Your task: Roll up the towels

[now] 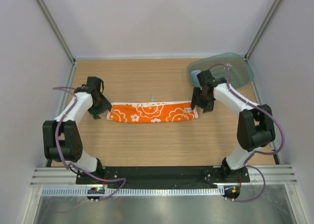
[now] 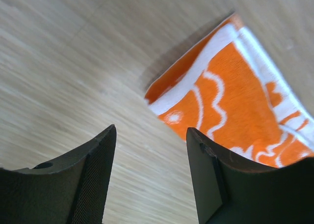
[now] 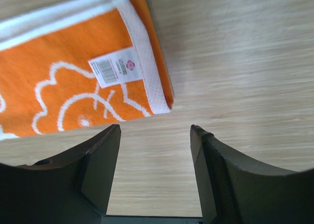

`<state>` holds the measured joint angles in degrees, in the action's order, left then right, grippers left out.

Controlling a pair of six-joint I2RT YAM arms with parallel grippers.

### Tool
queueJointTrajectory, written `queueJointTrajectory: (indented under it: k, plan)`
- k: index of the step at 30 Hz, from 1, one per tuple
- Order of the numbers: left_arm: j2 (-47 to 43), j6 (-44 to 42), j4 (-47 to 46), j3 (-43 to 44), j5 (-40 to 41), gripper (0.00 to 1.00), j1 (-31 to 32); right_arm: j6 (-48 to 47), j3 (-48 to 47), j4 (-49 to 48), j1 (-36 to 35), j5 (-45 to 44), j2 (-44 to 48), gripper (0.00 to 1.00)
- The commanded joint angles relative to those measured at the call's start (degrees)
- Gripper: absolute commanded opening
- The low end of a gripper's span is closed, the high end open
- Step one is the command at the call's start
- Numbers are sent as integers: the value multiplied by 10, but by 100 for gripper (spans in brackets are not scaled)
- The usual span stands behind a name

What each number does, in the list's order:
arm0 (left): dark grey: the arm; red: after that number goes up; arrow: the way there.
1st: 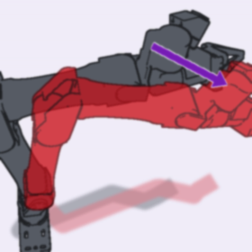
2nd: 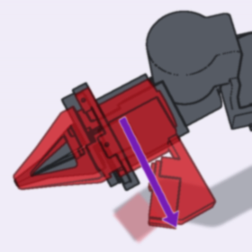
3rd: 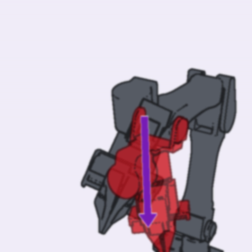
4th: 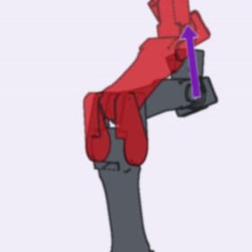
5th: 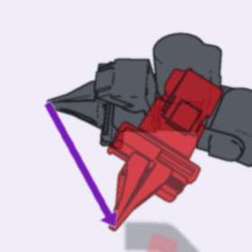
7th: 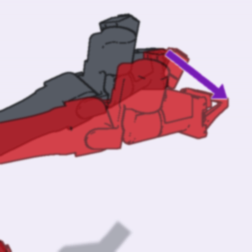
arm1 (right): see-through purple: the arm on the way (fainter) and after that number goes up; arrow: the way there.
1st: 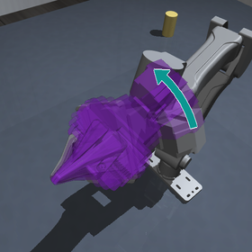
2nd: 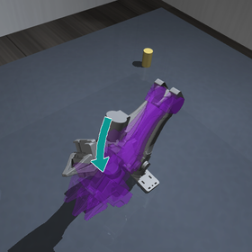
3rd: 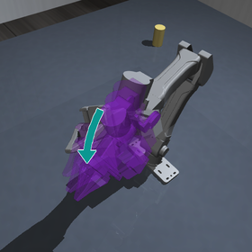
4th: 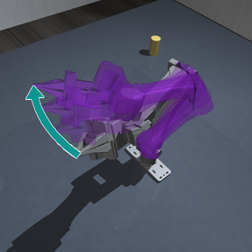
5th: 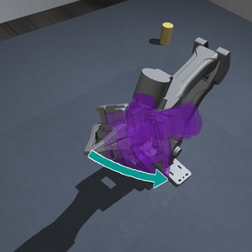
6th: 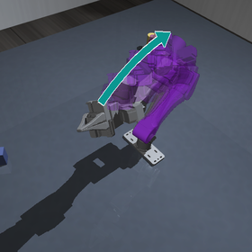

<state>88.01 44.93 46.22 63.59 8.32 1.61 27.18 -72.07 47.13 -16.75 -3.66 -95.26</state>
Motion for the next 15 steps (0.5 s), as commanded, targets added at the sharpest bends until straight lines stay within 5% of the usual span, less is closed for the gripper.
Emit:
queueJointTrajectory:
  k: [1, 15]
  plan:
    - [-26, 15, -31, -51, -22, 60, 2, 9, 34, -53, 1, 65, -3, 64]
    - [2, 34, -105, -113, -35, 60, 6, 8, 73, -105, 22, 79, -53, 60]
